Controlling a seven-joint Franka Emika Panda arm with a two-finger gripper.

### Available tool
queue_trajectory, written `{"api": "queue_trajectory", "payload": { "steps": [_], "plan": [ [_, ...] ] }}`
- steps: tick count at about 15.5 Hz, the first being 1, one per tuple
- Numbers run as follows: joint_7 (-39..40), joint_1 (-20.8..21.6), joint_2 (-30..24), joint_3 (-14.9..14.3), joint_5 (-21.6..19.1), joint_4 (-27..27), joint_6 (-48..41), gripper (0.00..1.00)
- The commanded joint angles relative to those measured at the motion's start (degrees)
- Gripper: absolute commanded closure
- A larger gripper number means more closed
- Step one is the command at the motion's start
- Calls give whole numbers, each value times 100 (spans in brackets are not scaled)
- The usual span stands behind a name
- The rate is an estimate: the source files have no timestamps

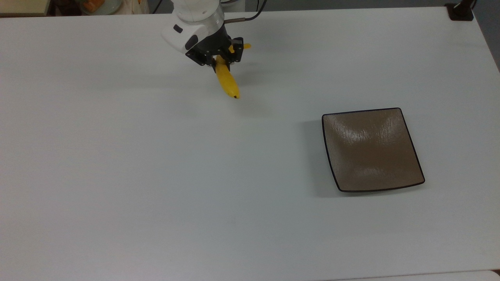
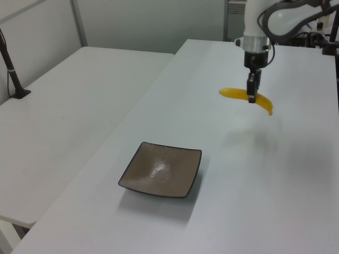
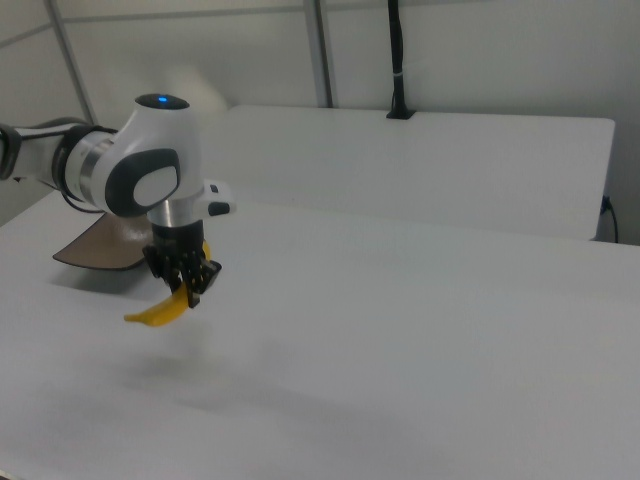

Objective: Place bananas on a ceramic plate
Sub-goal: 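Lift the banana and carry it over the brown square plate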

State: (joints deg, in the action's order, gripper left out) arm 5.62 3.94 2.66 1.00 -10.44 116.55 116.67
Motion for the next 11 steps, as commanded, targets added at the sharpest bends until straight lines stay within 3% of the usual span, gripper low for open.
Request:
{"api": "queue_trajectory", "payload": {
  "steps": [1, 6, 11],
  "plan": [
    [-552, 211, 287, 23, -607, -684, -127, 100],
    [-1729, 449, 901, 374, -924, -1808, -127, 100],
    [-2704, 738, 1719, 718, -898, -2689, 223, 99]
  ]
}}
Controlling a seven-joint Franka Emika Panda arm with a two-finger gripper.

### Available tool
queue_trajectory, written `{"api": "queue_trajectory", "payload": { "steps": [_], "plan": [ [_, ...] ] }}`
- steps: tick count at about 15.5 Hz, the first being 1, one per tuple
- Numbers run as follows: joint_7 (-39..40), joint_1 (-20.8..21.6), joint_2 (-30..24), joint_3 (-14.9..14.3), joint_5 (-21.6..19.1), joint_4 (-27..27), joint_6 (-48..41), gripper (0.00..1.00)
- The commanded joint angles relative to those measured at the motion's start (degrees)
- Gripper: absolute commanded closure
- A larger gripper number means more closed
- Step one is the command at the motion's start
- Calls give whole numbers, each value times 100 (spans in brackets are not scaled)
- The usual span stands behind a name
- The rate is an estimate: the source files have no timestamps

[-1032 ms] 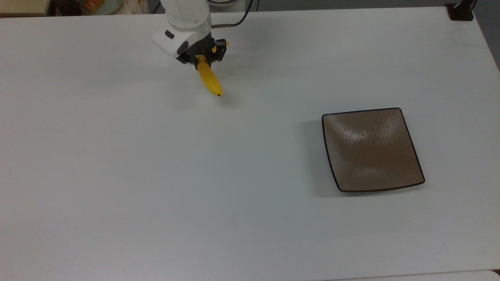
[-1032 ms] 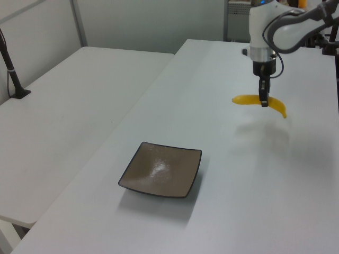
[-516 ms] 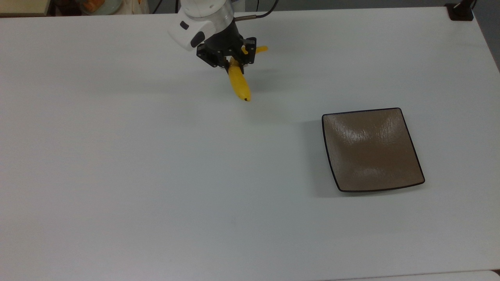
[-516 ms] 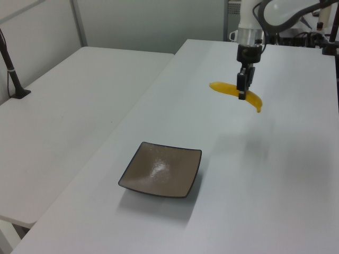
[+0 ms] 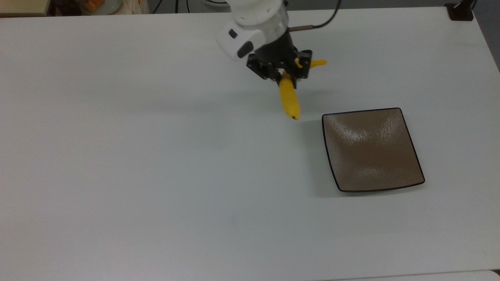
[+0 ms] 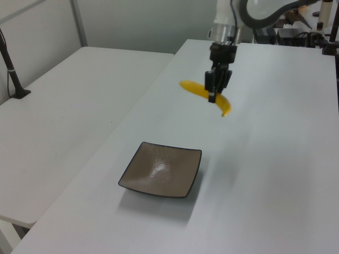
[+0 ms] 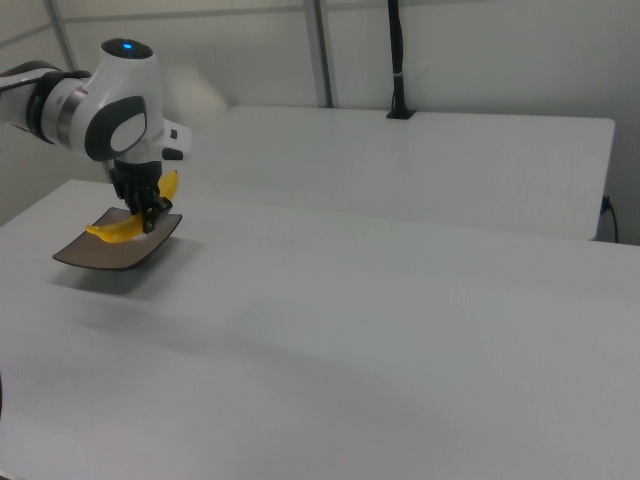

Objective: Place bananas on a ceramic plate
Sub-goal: 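Lift the banana and carry it over the brown square plate, then lower the banana onto the plate and open the gripper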

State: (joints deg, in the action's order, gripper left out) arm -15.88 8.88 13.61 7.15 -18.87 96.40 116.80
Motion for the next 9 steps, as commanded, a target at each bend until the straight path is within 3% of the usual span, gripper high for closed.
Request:
{"api": "queue_trajectory", "payload": {
  "steps": [1, 4, 6, 7, 8, 9],
  "plan": [
    [-713, 376, 790, 103, -29, -710, 446, 99],
    [-926, 719, 1283, 103, 41, -807, 1097, 97],
    [-1162, 948, 1538, 111, 103, -824, 1624, 86],
    [-1285, 1036, 1617, 111, 207, -920, 1678, 74],
    [-1478, 1080, 1697, 111, 304, -999, 1688, 52],
    [-1593, 1098, 1767, 120, 427, -1070, 1705, 5]
  ]
}}
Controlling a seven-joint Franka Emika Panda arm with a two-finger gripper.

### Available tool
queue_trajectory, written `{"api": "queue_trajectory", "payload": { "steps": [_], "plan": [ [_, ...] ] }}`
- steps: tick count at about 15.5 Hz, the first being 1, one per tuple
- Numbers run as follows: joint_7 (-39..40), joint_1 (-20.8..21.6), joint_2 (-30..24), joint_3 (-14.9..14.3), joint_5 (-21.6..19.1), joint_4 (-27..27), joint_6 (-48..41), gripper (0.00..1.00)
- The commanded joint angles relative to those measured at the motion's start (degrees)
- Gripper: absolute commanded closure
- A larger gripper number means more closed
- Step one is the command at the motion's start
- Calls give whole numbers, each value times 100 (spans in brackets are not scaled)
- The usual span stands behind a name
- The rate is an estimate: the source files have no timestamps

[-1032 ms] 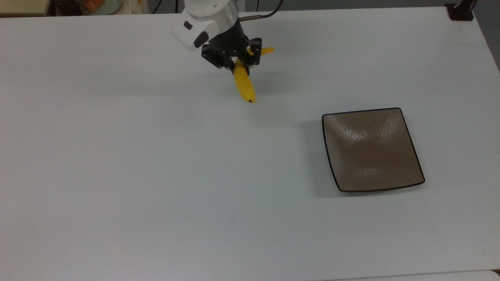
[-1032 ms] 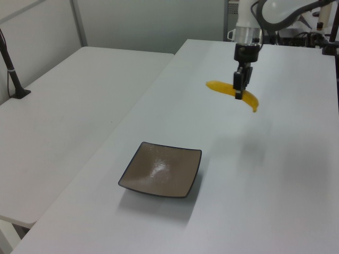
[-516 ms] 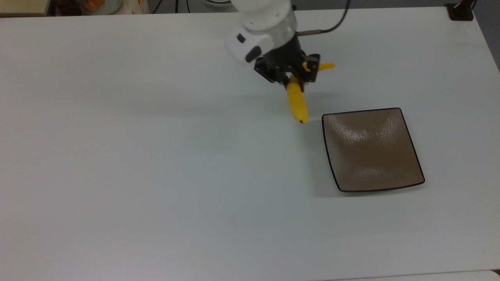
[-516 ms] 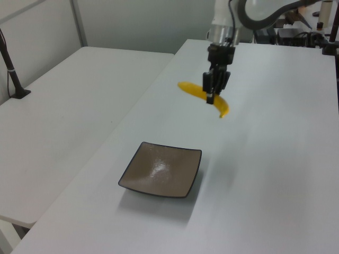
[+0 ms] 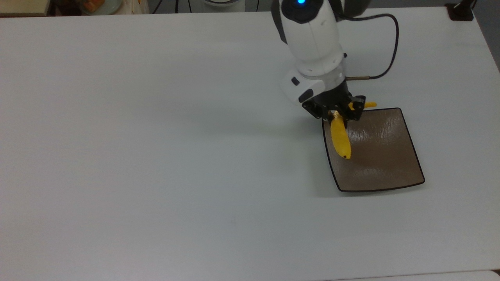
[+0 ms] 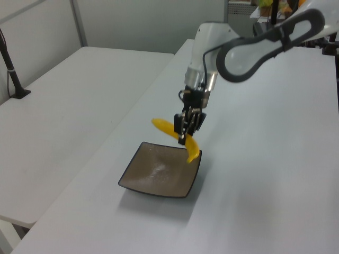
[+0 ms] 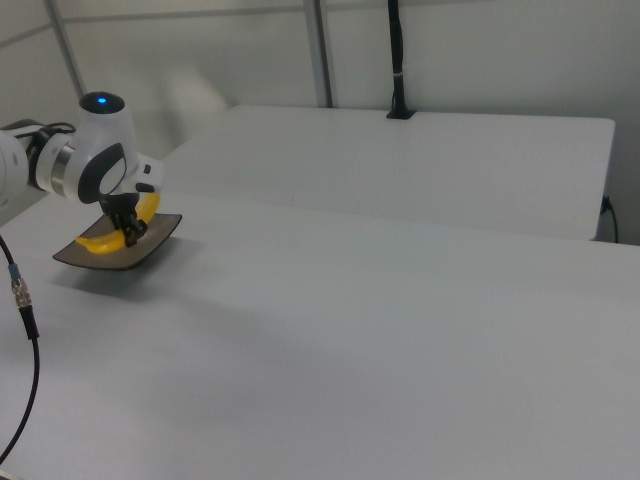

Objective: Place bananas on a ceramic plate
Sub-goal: 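Lower the banana onto the plate and open the gripper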

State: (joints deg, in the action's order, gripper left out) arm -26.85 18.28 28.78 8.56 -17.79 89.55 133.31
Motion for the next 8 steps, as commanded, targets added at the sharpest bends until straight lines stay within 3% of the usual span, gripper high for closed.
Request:
{"api": "queue_trajectory", "payload": {
  "steps": [1, 8],
  "plan": [
    [-549, 184, 321, -12, 459, -481, 55, 0],
    [-514, 176, 243, 23, 767, -517, -50, 0]
  ]
}}
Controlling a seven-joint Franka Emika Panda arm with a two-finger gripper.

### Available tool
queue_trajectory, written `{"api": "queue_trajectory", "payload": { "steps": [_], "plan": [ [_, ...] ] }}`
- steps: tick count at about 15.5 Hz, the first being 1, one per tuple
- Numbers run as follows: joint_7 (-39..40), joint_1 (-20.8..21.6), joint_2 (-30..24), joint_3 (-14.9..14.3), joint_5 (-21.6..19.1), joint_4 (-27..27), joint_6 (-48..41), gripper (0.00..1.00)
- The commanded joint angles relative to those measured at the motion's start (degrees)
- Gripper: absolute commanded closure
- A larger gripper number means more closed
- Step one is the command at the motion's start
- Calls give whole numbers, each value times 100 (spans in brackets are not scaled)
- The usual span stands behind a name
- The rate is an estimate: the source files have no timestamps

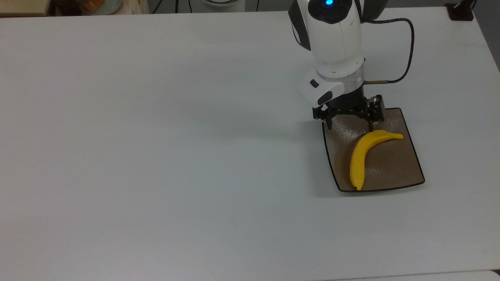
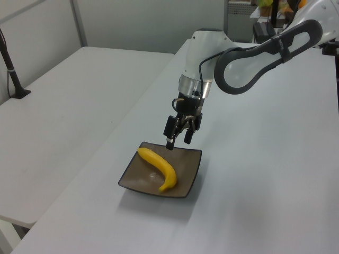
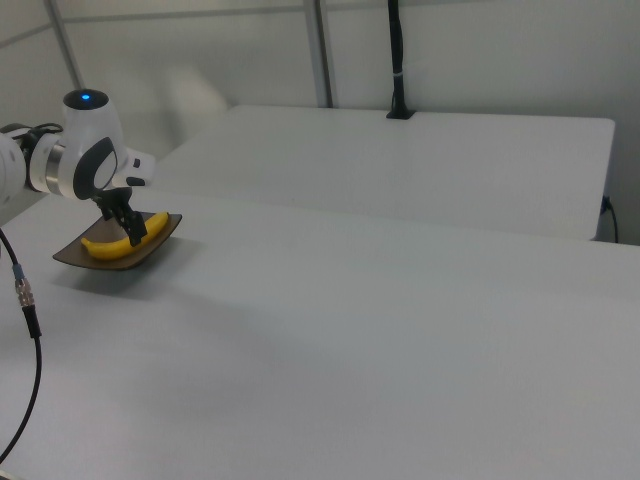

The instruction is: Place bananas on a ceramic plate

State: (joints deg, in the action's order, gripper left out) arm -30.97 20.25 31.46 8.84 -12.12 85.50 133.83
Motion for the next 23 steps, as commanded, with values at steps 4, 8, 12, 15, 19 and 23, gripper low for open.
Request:
{"api": "queue_trajectory", "payload": {
  "steps": [4, 8, 12, 15, 19, 23],
  "plan": [
    [448, -187, -412, 4, 903, -77, -1453, 0],
    [2012, -433, -894, -5, 1097, 19, -2904, 0],
    [2604, -609, -1492, -49, 1598, 756, -3117, 0],
    [2692, -732, -1861, -92, 1879, 1152, -3117, 0],
    [2684, -1136, -2616, -163, 1714, 1679, -2819, 0],
    [2692, -1409, -3083, -329, 1204, 2031, -2424, 0]
  ]
}}
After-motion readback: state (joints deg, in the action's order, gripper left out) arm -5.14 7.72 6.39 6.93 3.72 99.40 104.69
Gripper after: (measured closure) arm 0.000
